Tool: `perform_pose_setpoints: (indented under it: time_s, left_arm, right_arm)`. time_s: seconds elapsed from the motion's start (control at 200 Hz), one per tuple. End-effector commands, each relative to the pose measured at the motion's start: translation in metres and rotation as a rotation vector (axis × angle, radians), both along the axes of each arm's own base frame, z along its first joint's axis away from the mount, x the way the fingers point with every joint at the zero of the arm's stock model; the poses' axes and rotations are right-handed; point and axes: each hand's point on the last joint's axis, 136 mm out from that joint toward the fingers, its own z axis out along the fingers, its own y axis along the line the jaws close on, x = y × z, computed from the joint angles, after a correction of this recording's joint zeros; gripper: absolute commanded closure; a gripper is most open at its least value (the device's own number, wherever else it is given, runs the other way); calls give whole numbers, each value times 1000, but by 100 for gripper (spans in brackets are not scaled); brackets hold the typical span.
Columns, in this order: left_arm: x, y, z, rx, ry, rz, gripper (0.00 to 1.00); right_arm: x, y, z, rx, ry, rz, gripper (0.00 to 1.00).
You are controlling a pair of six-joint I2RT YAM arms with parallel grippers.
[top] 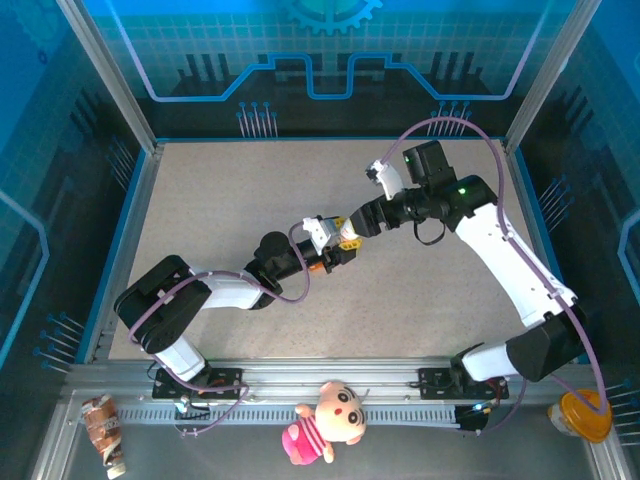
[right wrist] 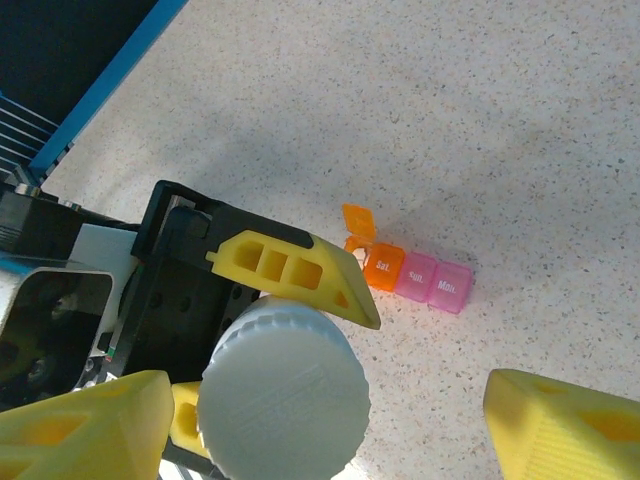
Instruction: Sort the pills into containers
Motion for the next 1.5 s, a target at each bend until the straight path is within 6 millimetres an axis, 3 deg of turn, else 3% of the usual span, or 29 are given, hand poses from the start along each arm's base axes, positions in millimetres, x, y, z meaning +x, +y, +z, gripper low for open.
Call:
perform_pose_setpoints:
  time_s: [0.0,0.09,0.245,0.36,0.47,0.615,0.836,1.006,1.171,1.371,1.496]
  left_arm:
    - [-8,1,25,-51,-65,-24,100]
    - [-8,1,26,-54,-68,-24,100]
    - [-8,1,28,-54,-75,-22,100]
    - [-8,1,30,-59,-75,-24,100]
    - [-7,1,33,-61,-80,-19,100]
    - [-4,0,34,-61,-81,-12,100]
    - [-4,-1,31,-55,-73,-12,100]
    - [-3,0,28,-47,-71,-5,100]
    - [-3,0,26,-51,-69,-5,100]
    - [-5,1,29,-55,-73,-15,100]
    - [-8,0,31,-54,-73,-27,100]
  right_arm:
    - [-2,6,3,10,4,34,22]
    - [-2,10,1,23,17,42,31]
    - [-4,15,-6,45,53,37,59]
    - [1,14,-12,60,94,-47,66]
    - [11,7,-27,66,163,-250,68]
    - [16,11,-44,132,188,-488,64]
    - [21,24,-41,143,169,-549,53]
    - [25,7,-4,187,101,-522,33]
    - [5,-4,33,283,12,-415,19]
    - [-12,-14,58,291,-100,-269,17]
    - [-16,-8,50,172,-123,-101,17]
